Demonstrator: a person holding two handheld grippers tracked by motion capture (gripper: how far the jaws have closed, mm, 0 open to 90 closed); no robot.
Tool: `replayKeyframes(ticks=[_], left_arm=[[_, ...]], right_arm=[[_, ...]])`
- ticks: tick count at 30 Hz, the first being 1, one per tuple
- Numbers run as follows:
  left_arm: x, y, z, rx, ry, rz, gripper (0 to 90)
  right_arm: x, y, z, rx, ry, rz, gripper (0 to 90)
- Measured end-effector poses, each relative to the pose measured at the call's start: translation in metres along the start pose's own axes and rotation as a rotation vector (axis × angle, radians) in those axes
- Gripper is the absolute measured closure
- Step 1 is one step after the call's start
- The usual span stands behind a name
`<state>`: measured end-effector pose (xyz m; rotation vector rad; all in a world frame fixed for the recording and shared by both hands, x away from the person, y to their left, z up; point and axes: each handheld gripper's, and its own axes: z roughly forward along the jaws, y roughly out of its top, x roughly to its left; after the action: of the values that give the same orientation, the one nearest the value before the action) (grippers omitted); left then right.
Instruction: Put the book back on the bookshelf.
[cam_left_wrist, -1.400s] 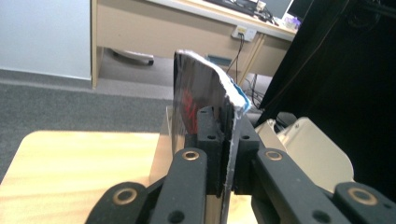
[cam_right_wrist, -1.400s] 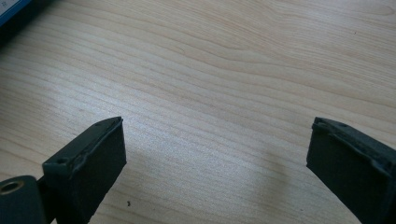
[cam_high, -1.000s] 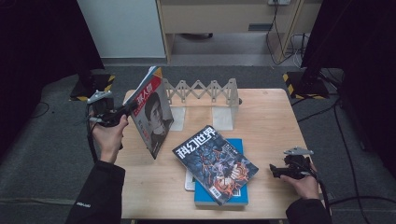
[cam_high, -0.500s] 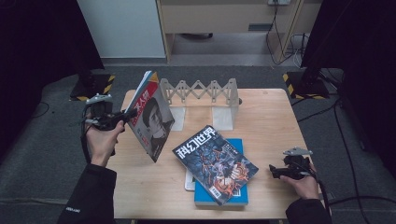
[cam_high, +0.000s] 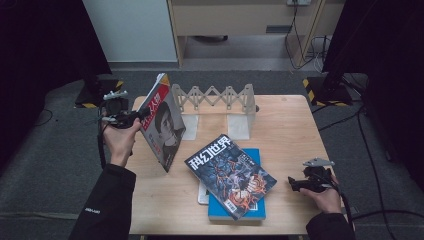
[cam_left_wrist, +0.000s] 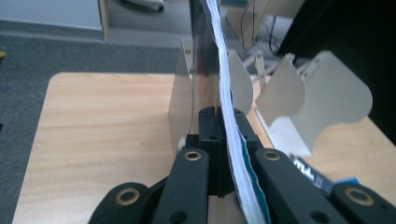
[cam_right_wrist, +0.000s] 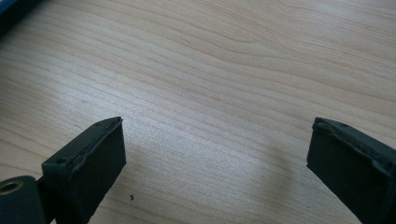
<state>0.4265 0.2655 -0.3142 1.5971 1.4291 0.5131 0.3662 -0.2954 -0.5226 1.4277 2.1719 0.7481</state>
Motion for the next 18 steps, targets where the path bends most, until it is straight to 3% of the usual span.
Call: replayKeyframes(ticks=[10, 18], left_arm=[[-0.012, 0.020, 0.029, -0.109, 0.068, 0.007, 86.0], [-0.018, 0.019, 0.055, -0.111, 0.135, 0.042, 86.0]], right_arm=[[0.000, 0.001, 0.000, -0.006, 0.003, 0.001, 4.8], [0.000, 0.001, -0.001, -0.009, 0.010, -0.001, 4.8]])
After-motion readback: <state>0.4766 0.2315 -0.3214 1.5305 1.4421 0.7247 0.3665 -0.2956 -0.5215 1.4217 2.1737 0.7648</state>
